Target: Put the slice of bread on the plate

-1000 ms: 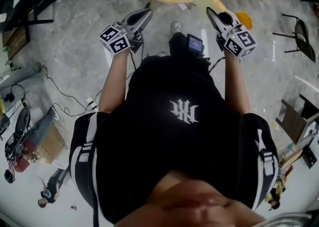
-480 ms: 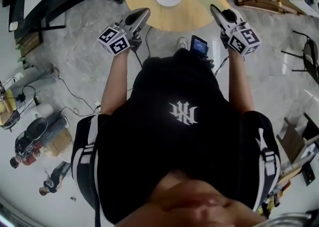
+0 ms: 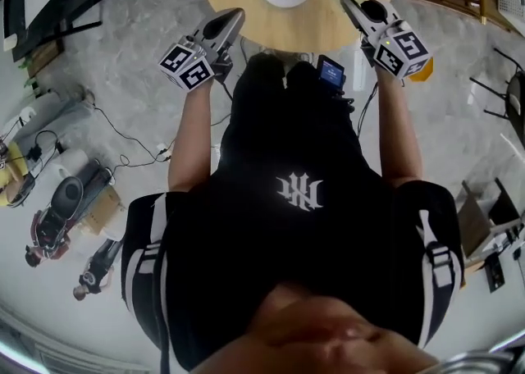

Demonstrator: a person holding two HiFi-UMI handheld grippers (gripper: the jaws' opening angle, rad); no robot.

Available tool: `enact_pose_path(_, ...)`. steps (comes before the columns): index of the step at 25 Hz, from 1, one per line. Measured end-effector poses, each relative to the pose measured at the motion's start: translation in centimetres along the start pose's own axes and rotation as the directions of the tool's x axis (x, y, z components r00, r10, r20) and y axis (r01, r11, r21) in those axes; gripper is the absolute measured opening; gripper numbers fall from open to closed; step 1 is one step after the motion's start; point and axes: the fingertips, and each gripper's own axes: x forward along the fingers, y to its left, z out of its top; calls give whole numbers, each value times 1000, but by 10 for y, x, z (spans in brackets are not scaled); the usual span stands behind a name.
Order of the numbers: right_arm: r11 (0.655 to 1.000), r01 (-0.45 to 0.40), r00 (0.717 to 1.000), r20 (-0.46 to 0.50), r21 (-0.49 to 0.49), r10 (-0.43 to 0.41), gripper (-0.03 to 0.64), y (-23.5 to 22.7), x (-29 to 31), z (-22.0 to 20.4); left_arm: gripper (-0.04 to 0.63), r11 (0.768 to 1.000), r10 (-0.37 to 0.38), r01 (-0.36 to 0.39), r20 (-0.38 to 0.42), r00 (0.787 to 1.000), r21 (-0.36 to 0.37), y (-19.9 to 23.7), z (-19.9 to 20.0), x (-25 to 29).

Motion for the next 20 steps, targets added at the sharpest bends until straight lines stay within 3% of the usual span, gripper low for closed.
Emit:
enact_pose_path(3,1000,16,1000,-27,22,-15,92,-3,12,-10,6,1000,-6,6,-20,1000,-27,20,-21,1)
enact_pose_path(6,1000,20,999,-40,17,-19,92,-8,21,-24,6,999,27,-24,-61,998,41,48,-36,2)
enact_pose_path(12,985,-143,980,-127,94,155,92,-7,50,-60,6,992,37,-31,-48,998,118,75,-43,11)
enact_pose_path(16,970,-194,971,-115,147,211,91,-14,57,-83,6,976,13,6,-88,996,217,60,-67,48)
enact_pose_path(20,937,-235,966,-44,257,255,91,-14,62,-99,6,965,-40,69,-115,993,254,42,-78,68)
